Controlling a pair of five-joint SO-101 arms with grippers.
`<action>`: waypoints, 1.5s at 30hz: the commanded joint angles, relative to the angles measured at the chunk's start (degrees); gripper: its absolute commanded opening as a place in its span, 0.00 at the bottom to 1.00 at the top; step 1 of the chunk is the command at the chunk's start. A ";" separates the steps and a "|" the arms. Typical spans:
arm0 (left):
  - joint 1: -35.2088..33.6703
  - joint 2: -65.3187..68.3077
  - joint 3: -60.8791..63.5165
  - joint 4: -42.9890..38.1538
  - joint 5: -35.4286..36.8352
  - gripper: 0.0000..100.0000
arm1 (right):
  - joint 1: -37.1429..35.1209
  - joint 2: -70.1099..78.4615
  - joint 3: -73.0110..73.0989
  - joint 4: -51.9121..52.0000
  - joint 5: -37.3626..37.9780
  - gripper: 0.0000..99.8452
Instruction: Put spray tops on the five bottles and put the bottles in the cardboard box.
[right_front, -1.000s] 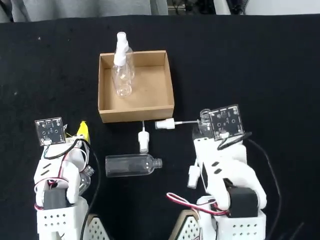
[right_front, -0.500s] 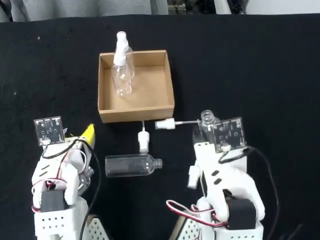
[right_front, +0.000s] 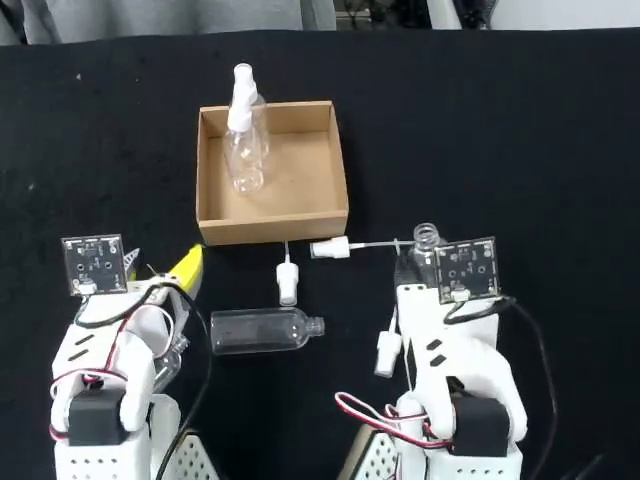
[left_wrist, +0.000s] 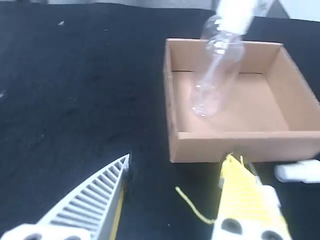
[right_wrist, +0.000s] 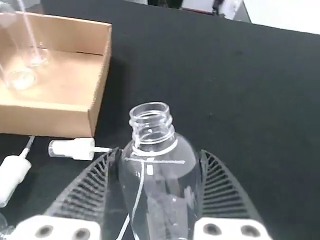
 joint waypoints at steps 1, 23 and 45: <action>4.88 0.00 -4.44 1.23 0.18 0.27 | 2.90 -5.49 -0.84 -1.93 -0.62 0.09; 21.41 13.54 -10.07 0.79 3.60 0.27 | 10.99 -5.49 -0.57 -5.10 -3.16 0.09; 34.68 44.04 -31.43 0.97 22.51 0.27 | 18.73 -5.49 1.10 -9.85 -5.45 0.09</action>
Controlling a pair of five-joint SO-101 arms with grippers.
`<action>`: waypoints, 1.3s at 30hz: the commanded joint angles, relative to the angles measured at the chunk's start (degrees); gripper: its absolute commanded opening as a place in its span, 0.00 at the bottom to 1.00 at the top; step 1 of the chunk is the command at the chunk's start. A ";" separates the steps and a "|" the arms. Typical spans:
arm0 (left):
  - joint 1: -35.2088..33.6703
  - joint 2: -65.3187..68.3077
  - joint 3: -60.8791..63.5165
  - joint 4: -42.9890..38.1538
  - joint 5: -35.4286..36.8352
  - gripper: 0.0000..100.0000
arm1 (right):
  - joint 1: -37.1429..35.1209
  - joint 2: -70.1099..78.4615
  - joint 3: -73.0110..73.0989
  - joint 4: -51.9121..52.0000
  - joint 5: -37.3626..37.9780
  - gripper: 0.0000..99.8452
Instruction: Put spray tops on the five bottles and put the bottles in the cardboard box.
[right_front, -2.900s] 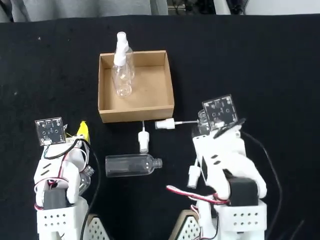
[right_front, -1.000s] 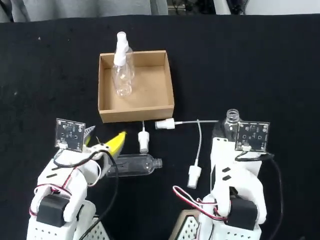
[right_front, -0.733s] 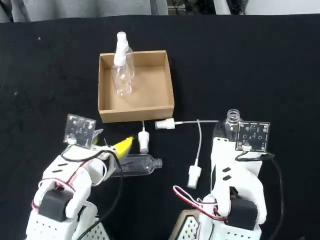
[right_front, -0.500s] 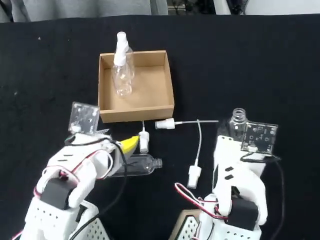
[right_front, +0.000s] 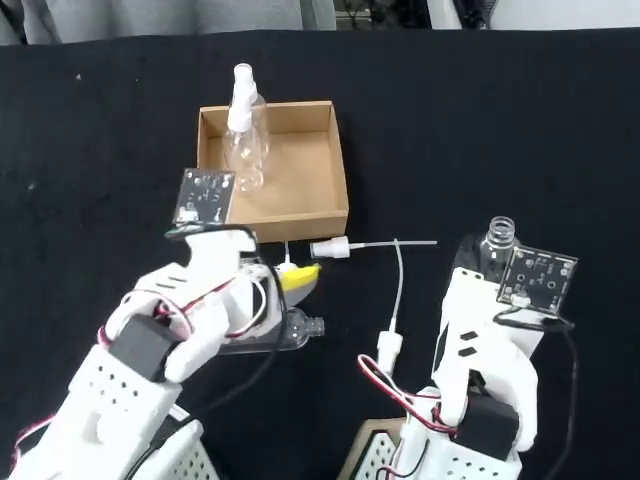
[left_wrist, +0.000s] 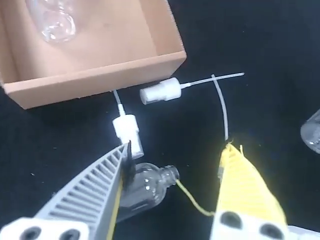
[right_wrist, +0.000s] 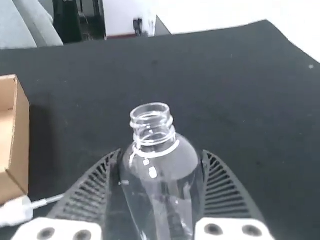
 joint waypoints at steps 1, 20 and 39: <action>2.24 4.04 -6.37 -0.26 2.20 0.27 | 1.32 -5.49 -0.40 -1.85 -0.44 0.09; 1.89 26.37 -21.41 -1.05 15.30 0.14 | 1.23 -5.49 -0.31 -1.85 -0.26 0.09; 2.42 28.57 -21.41 0.62 34.55 0.21 | 1.23 -5.49 -0.31 -1.85 0.00 0.09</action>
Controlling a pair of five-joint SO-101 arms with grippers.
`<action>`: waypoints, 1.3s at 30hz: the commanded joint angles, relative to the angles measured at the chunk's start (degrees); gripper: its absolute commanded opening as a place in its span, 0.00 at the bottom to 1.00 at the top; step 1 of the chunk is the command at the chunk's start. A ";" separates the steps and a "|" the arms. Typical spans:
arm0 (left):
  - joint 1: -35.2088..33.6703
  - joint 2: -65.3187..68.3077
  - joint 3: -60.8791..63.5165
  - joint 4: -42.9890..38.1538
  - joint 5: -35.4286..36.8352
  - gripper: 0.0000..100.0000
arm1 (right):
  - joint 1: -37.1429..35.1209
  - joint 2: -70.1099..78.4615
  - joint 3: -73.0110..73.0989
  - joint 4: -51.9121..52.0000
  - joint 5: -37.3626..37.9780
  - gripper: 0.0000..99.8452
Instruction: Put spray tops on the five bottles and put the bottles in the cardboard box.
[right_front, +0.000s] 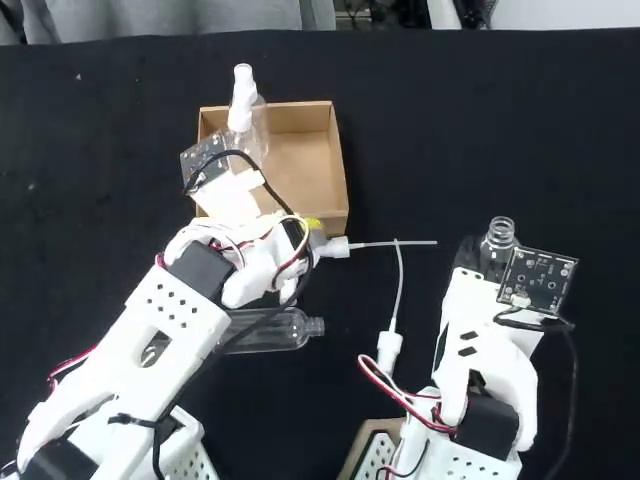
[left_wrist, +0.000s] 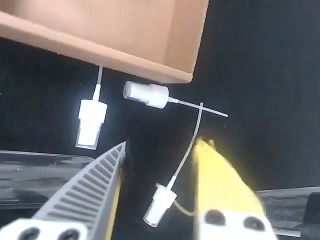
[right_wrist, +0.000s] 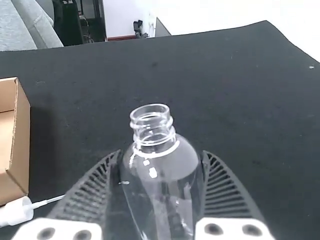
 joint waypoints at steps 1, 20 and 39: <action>0.40 1.58 -3.56 1.14 2.73 0.21 | 1.23 -5.49 -0.31 -1.76 0.00 0.09; -3.74 6.77 -3.03 0.70 10.73 0.19 | 1.23 -5.49 -0.31 -1.76 0.00 0.09; 2.68 17.76 -3.30 -9.32 12.31 0.19 | 1.32 -5.41 -0.66 -1.76 0.00 0.09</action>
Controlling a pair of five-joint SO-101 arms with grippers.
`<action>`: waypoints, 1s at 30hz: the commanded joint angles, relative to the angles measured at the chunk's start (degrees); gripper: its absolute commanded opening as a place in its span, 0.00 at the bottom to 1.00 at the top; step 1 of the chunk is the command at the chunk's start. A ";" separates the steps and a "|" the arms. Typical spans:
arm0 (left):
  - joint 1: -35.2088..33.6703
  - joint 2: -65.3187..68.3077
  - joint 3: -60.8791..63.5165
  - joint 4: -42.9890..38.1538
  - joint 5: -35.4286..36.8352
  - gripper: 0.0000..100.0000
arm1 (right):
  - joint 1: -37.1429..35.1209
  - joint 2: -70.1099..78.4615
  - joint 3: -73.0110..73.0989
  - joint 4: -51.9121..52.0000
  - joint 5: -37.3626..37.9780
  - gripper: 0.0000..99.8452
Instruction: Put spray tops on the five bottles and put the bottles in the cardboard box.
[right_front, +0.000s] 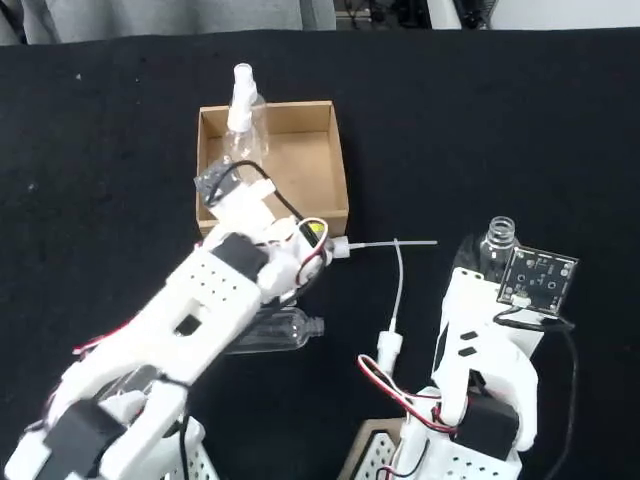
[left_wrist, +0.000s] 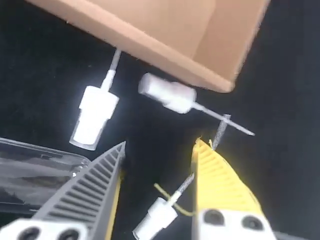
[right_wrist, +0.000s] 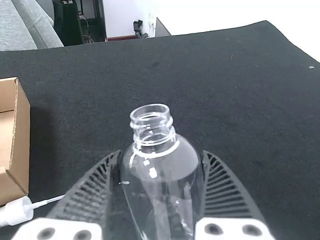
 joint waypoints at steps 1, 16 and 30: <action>0.92 6.33 -6.73 -0.97 0.79 0.19 | 1.32 -5.41 -0.66 -1.76 0.00 0.09; 1.45 23.03 -19.12 -1.49 5.63 0.19 | 1.32 -5.41 -0.57 -1.76 0.00 0.09; 1.19 35.96 -29.67 -1.49 8.44 0.19 | 1.32 -5.41 -0.57 -1.76 0.00 0.09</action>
